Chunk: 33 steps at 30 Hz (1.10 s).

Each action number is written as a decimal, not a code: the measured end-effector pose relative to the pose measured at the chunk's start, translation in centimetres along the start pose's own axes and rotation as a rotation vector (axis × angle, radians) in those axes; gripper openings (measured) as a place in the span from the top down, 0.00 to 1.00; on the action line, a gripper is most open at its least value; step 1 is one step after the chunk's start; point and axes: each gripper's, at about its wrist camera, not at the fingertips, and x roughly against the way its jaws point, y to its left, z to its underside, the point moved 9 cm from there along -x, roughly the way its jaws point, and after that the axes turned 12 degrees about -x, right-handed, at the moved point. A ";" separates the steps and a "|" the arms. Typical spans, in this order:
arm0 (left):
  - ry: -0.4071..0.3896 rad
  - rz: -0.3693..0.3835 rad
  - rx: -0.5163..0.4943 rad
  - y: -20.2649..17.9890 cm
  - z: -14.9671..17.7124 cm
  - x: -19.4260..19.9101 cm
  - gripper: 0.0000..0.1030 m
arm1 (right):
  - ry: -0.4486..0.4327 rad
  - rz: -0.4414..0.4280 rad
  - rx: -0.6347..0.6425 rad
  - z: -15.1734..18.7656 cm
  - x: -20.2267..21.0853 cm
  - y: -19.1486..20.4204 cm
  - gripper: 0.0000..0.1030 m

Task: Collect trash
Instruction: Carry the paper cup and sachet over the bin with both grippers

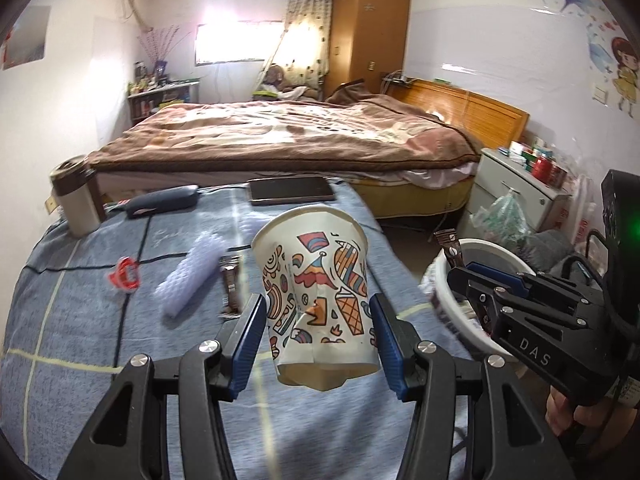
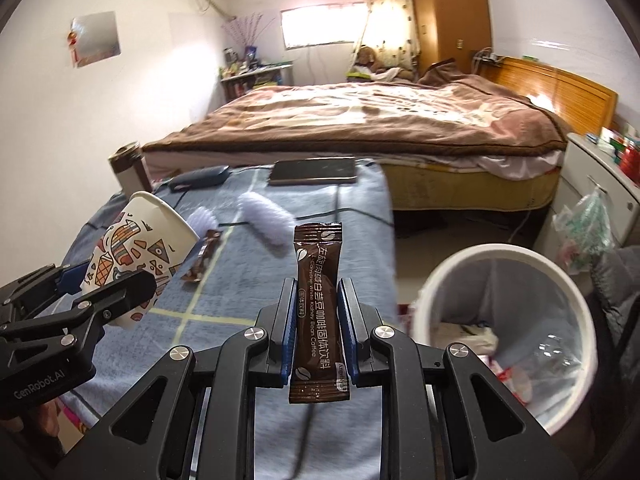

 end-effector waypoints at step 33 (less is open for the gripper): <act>0.030 0.240 -0.178 -18.3 -4.4 -6.5 0.45 | -0.008 0.219 -0.164 -0.1 2.4 -14.9 0.78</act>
